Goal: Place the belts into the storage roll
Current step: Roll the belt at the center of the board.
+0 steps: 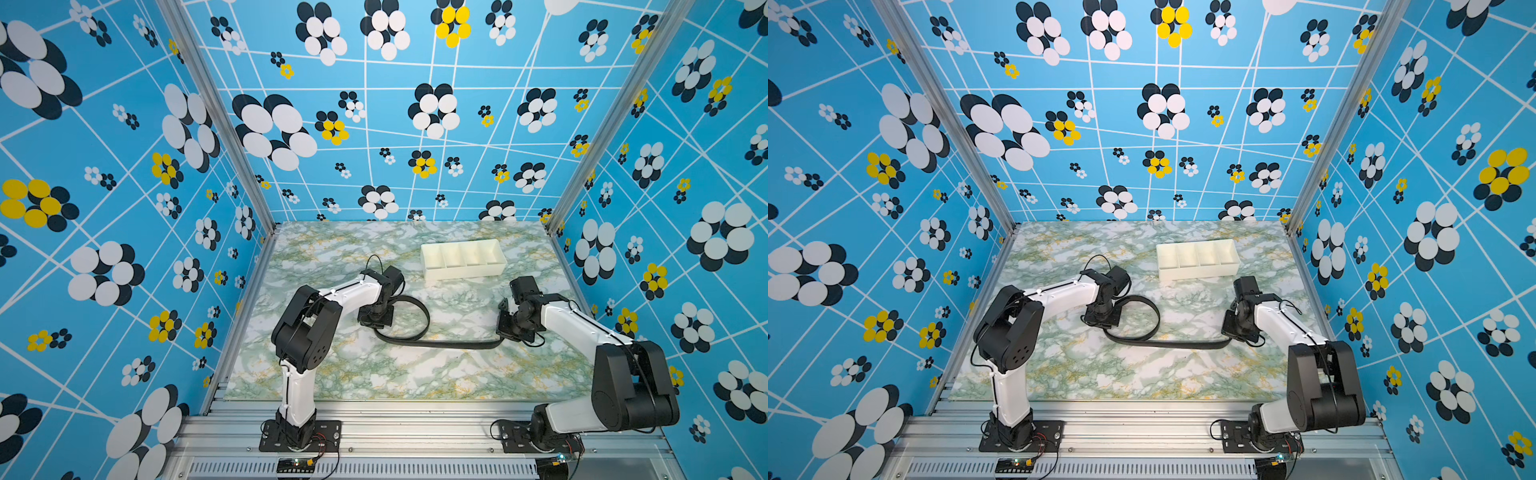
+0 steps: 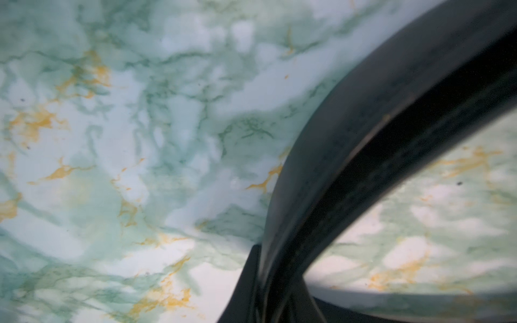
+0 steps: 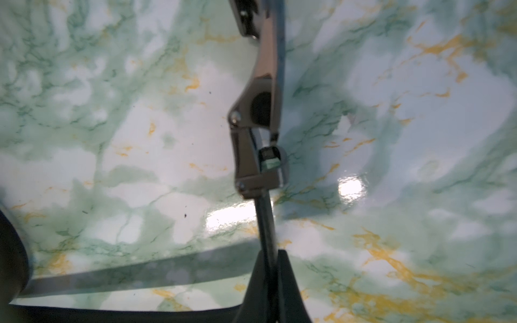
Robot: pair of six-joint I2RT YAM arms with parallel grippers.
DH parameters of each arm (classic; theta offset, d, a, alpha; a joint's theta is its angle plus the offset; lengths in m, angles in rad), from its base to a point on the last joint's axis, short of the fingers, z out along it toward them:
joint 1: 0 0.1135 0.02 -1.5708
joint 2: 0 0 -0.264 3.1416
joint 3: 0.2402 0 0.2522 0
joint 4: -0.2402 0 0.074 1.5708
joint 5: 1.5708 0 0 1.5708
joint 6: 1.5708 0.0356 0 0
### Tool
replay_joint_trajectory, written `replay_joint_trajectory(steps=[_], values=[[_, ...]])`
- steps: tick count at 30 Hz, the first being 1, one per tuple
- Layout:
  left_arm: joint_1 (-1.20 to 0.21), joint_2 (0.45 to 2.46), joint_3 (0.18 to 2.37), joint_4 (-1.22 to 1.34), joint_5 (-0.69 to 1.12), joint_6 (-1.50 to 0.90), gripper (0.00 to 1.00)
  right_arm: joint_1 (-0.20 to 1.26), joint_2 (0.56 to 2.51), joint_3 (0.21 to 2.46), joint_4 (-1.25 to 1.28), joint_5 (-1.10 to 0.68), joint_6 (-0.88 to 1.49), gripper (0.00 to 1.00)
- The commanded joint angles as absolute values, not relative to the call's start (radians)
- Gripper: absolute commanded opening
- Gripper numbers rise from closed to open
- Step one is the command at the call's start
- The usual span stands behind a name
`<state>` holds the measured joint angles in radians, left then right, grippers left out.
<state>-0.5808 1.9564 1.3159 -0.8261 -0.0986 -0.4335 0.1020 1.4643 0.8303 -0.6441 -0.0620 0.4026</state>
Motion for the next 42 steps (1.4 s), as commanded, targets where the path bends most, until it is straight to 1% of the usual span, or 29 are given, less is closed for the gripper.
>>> replay_joint_trajectory(steps=[1, 5, 7, 11, 15, 16, 20, 23, 30, 37, 42], values=[[-0.600, 2.022, 1.287, -0.853, -0.249, -0.322, 0.15, 0.090, 1.524, 0.912, -0.653, -0.057, 0.376, 0.00], [-0.657, 2.033, 1.317, -0.836, -0.318, -0.240, 0.15, 0.107, 1.599, 1.003, -0.669, -0.060, 0.374, 0.00], [-0.685, 2.038, 1.325, -0.811, -0.338, -0.191, 0.15, 0.152, 1.637, 1.060, -0.679, -0.063, 0.374, 0.00], [-0.723, 2.027, 1.319, -0.742, -0.333, -0.122, 0.14, 0.190, 1.724, 1.162, -0.699, -0.066, 0.371, 0.00], [-0.755, 1.994, 1.293, -0.668, -0.300, -0.074, 0.14, 0.219, 1.784, 1.215, -0.672, -0.131, 0.389, 0.00], [-0.763, 1.987, 1.287, -0.654, -0.295, -0.063, 0.14, 0.226, 1.787, 1.214, -0.650, -0.154, 0.395, 0.02], [-0.781, 1.965, 1.276, -0.621, -0.289, -0.037, 0.15, 0.233, 1.745, 1.141, -0.507, -0.296, 0.431, 0.36], [-0.783, 1.961, 1.279, -0.602, -0.267, -0.026, 0.15, 0.236, 1.693, 1.063, -0.404, -0.376, 0.465, 0.51], [-0.796, 1.994, 1.330, -0.598, -0.243, -0.009, 0.15, 0.260, 1.574, 0.904, -0.339, -0.407, 0.514, 0.59], [-0.816, 2.024, 1.357, -0.596, -0.233, 0.009, 0.15, 0.312, 1.516, 0.807, -0.300, -0.409, 0.591, 0.60], [-0.830, 2.028, 1.358, -0.585, -0.224, 0.021, 0.15, 0.339, 1.521, 0.798, -0.300, -0.384, 0.610, 0.61]])
